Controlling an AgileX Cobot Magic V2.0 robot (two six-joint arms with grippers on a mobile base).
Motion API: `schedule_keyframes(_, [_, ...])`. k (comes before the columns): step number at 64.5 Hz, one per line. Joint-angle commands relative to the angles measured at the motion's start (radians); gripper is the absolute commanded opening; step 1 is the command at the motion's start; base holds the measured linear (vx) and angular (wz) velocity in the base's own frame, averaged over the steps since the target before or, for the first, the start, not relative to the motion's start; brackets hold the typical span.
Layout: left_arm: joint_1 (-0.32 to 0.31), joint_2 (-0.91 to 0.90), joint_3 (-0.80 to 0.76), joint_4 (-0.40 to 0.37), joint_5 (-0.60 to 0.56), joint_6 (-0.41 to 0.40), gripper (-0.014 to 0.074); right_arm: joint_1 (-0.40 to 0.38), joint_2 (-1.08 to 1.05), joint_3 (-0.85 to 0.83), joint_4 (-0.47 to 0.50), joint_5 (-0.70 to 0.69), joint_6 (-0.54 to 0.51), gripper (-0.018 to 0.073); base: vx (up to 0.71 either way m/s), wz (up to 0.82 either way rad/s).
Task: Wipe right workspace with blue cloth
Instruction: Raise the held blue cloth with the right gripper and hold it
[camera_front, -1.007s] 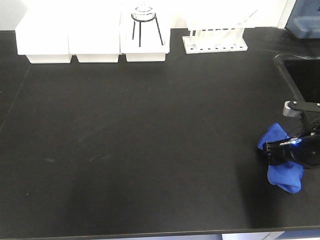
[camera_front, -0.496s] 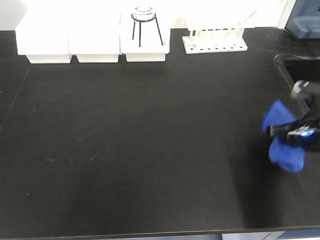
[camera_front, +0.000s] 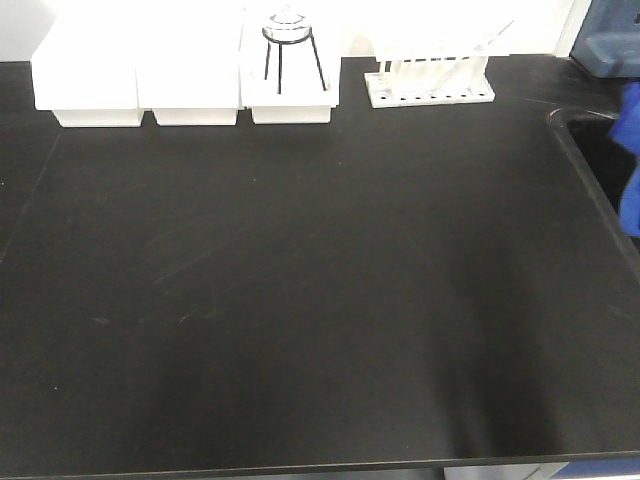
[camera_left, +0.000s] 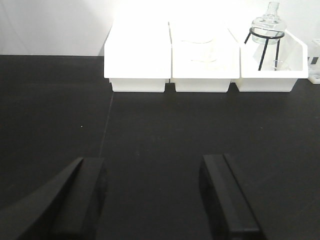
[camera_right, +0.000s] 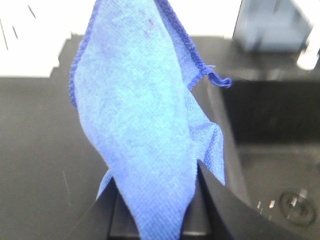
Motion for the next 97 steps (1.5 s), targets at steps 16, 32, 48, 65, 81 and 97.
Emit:
schedule_keyframes(16, [-0.002,0.014,-0.032,-0.004,-0.090,-0.008,0.0523,-0.004,-0.097,-0.024,-0.023,0.004,-0.032,0.0003,0.00,0.00])
schedule_keyframes(32, [-0.002,0.014,-0.032,-0.004,-0.075,-0.008,0.0523,-0.004,-0.110,-0.024,-0.023,0.098,-0.032,0.0003,0.00,0.00])
schedule_keyframes(48, [-0.002,0.014,-0.032,-0.003,-0.075,-0.008,0.0523,-0.004,-0.110,-0.024,-0.023,0.104,-0.032,0.0003,0.00,0.00])
schedule_keyframes(65, [-0.002,0.014,-0.032,-0.003,-0.075,-0.008,0.0523,-0.004,-0.110,-0.024,-0.023,0.104,-0.032,0.0003,0.00,0.00])
schedule_keyframes(81, [-0.002,0.014,-0.032,-0.003,-0.075,-0.008,0.0523,-0.004,-0.110,-0.024,-0.023,0.104,-0.032,0.0003,0.00,0.00])
schedule_keyframes(97, [-0.005,0.014,-0.032,-0.004,-0.075,-0.008,0.0523,-0.004,-0.110,-0.024,-0.023,0.104,-0.032,0.0003,0.00,0.00])
